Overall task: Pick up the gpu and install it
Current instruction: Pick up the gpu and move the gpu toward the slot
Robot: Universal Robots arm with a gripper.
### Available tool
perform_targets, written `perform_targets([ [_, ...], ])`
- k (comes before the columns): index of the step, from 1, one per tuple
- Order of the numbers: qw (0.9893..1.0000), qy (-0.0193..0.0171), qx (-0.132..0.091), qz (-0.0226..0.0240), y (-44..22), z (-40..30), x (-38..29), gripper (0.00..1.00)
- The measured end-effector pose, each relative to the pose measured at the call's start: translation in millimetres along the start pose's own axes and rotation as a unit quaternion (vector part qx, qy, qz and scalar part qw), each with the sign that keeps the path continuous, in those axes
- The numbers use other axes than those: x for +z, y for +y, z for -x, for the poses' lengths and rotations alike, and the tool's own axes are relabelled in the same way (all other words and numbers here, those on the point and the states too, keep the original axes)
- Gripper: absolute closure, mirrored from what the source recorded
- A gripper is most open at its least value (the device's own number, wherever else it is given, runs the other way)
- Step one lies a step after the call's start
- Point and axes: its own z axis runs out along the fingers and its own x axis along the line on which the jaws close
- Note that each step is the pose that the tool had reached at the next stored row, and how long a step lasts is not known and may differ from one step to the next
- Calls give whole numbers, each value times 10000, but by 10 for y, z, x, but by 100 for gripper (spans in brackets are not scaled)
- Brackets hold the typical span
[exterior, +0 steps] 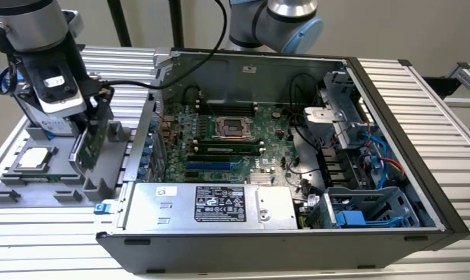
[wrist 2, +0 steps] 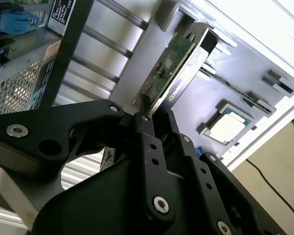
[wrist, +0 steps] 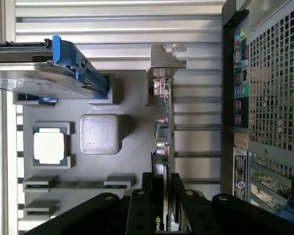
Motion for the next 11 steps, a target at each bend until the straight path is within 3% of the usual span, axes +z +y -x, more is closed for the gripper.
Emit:
perform_targets([
  [11, 10000, 0, 0, 0, 3, -1, -68, 100],
])
